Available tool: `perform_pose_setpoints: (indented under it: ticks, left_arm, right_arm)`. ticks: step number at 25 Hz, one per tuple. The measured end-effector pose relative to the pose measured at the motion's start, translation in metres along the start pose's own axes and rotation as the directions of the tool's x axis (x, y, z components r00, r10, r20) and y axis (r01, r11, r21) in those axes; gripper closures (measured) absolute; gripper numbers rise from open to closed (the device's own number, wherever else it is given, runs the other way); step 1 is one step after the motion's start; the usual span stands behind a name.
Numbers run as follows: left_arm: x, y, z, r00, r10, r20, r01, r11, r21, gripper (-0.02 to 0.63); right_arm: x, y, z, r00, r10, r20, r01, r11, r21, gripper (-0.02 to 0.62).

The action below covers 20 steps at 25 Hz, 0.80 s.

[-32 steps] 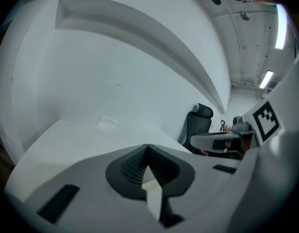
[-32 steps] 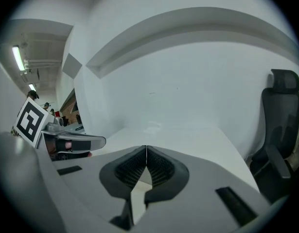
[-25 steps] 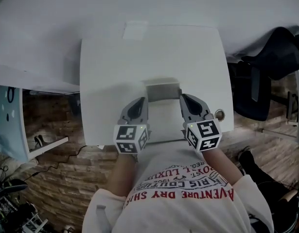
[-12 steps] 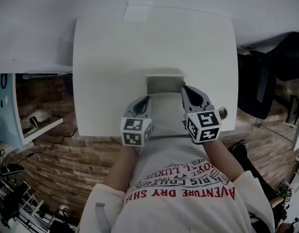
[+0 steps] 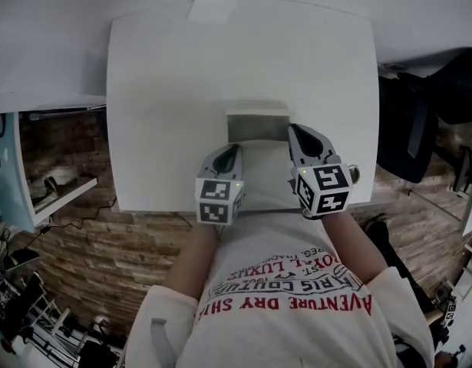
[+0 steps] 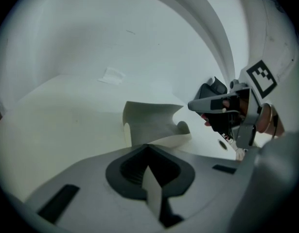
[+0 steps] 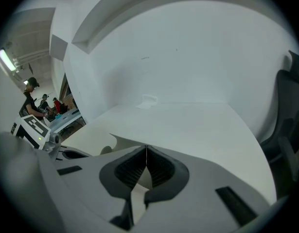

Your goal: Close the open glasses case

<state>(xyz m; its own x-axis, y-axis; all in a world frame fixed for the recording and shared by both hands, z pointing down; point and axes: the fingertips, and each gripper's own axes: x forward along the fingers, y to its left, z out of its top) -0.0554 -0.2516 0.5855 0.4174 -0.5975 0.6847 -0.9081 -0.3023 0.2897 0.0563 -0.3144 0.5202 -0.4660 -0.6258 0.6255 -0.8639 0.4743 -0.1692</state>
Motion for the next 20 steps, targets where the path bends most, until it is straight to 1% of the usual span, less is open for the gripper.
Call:
perform_pose_setpoints:
  ticks: [3,6,12,15,18,20]
  left_arm:
    - [-0.001,0.001,0.001,1.0,-0.011,0.005,0.011,0.999,-0.03,0.601]
    - [-0.001,0.002,0.0,1.0,-0.02,0.004,0.02,0.999,-0.044,0.601]
    - [-0.001,0.0,0.0,1.0,-0.023,0.004,0.023,0.999,-0.033,0.601]
    - [0.0,0.0,-0.001,1.0,-0.025,0.001,0.025,0.999,-0.022,0.601]
    - [-0.001,0.0,0.0,0.999,-0.032,-0.001,0.032,0.999,-0.017,0.601]
    - [-0.002,0.001,0.0,0.999,-0.034,0.001,0.034,0.999,-0.019,0.601]
  right_arm:
    - [0.007,-0.005,0.009,1.0,-0.009,0.013,0.009,1.0,-0.013,0.583]
    - [0.015,-0.007,0.015,1.0,-0.01,0.019,0.01,1.0,-0.021,0.583]
    - [0.026,-0.016,0.022,0.998,-0.038,0.044,0.04,0.999,-0.027,0.583]
    - [0.03,-0.02,0.02,0.997,-0.05,0.066,0.05,0.999,-0.004,0.583]
    - [0.027,-0.018,0.019,0.995,-0.063,0.078,0.063,0.998,-0.001,0.583]
    - [0.024,-0.015,0.017,0.995,-0.059,0.079,0.058,0.998,0.003,0.583]
